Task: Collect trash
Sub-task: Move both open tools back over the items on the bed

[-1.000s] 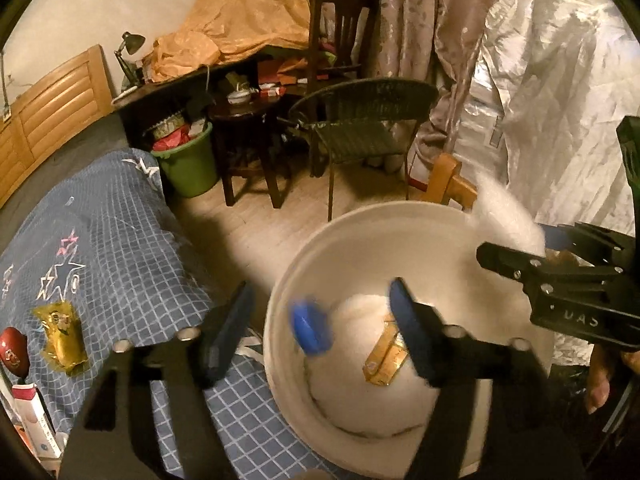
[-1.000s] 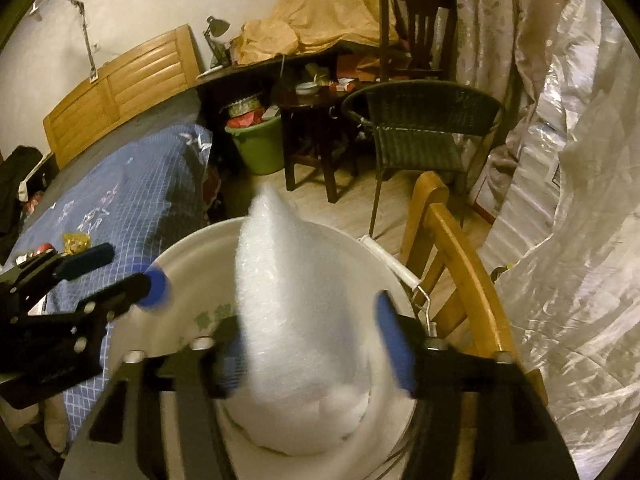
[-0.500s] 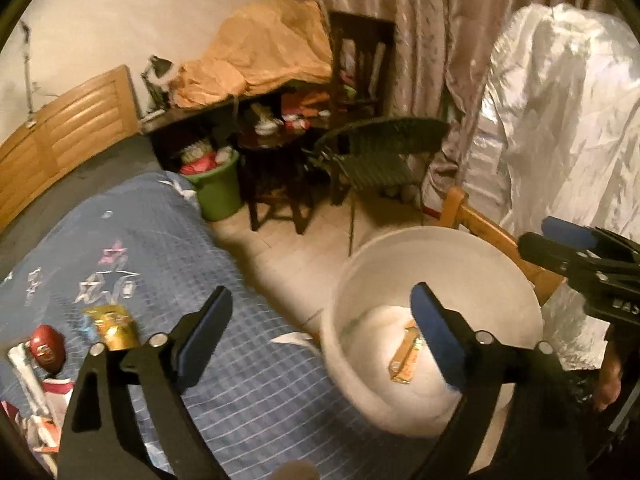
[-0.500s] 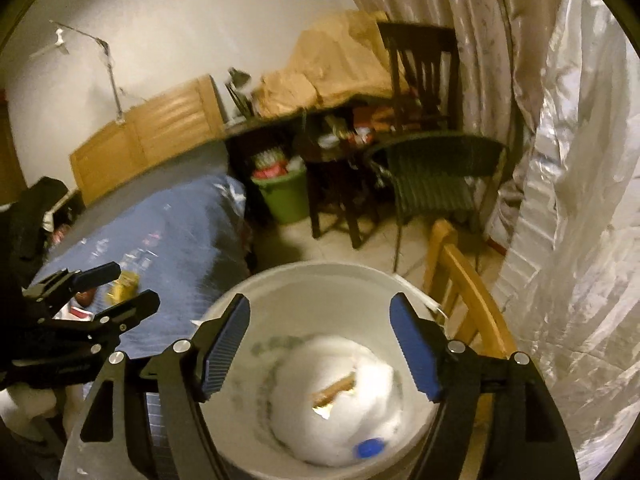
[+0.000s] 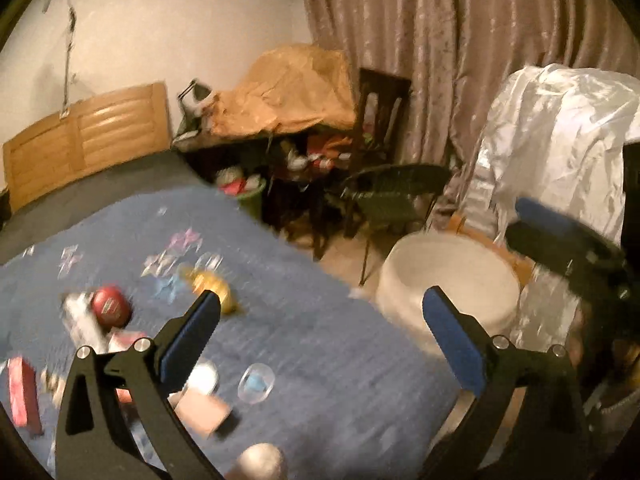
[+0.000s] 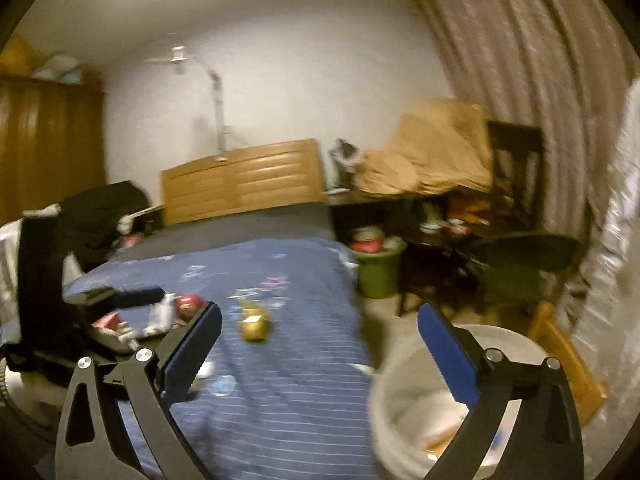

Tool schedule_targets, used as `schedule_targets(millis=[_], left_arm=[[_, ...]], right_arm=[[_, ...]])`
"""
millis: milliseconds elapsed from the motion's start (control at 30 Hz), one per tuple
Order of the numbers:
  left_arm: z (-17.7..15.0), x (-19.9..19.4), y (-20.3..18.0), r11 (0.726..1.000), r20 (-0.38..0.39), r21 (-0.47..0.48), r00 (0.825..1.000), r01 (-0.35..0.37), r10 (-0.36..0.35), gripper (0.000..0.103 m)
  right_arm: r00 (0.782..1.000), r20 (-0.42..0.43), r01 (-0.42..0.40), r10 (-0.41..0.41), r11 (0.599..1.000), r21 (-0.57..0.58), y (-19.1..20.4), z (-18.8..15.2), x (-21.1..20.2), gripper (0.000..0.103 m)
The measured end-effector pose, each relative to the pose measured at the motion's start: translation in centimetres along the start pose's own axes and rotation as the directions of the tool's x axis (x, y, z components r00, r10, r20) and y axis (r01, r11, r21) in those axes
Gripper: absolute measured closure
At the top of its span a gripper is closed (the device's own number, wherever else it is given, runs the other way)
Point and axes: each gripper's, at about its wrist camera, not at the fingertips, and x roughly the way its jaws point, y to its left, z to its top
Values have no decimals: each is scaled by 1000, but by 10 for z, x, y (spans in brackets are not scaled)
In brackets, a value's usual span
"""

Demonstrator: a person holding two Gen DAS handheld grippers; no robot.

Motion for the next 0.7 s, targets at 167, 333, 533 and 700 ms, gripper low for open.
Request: schedule_targets(millis=[167,333,533,700], left_arm=[[-52,-11,63,988,-103,-110,990,-110,99,5],[-92,-28,136,933,-203,-217,949,-285,243,5],[-126,-16,207,875,-317,-287,901,-390,297,5],[-137,4,241,822,-384,-305,852,-481,356,5]], right_arm=[[990,-88,-116,112,992,-41,66,-17,24,5],[964,-193,-189,181,982,-21,101,-38,42,5],[936,-281,-229,212,973,-28,118,-68,54,5],[925,-317,-233,211,972,-32,114,-80,70,5]])
